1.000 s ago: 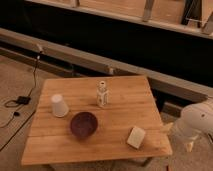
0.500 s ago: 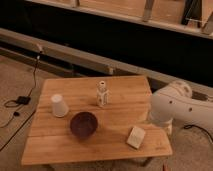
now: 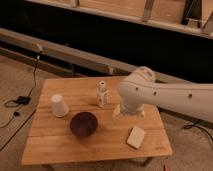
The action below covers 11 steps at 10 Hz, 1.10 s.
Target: Drag the pepper across the table
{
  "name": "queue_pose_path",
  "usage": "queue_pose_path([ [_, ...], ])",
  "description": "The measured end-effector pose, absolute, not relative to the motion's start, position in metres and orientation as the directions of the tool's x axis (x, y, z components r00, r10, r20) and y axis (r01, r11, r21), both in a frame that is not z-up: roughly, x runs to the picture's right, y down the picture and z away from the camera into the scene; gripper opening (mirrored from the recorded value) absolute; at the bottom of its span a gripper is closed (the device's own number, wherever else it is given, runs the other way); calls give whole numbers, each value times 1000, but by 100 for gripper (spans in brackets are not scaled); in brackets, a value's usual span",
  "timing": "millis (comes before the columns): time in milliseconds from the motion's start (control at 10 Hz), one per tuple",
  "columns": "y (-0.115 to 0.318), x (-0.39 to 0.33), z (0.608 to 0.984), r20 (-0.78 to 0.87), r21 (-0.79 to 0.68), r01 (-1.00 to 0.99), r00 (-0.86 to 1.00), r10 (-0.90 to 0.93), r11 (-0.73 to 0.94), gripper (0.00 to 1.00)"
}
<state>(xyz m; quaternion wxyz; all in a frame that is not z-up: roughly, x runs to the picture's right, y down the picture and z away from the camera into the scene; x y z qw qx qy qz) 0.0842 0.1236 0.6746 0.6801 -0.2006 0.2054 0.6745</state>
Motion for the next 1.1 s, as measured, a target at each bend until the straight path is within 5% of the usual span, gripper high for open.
queue_pose_path([
  [1100, 125, 86, 675, -553, 8, -1000, 4, 833, 10, 80],
])
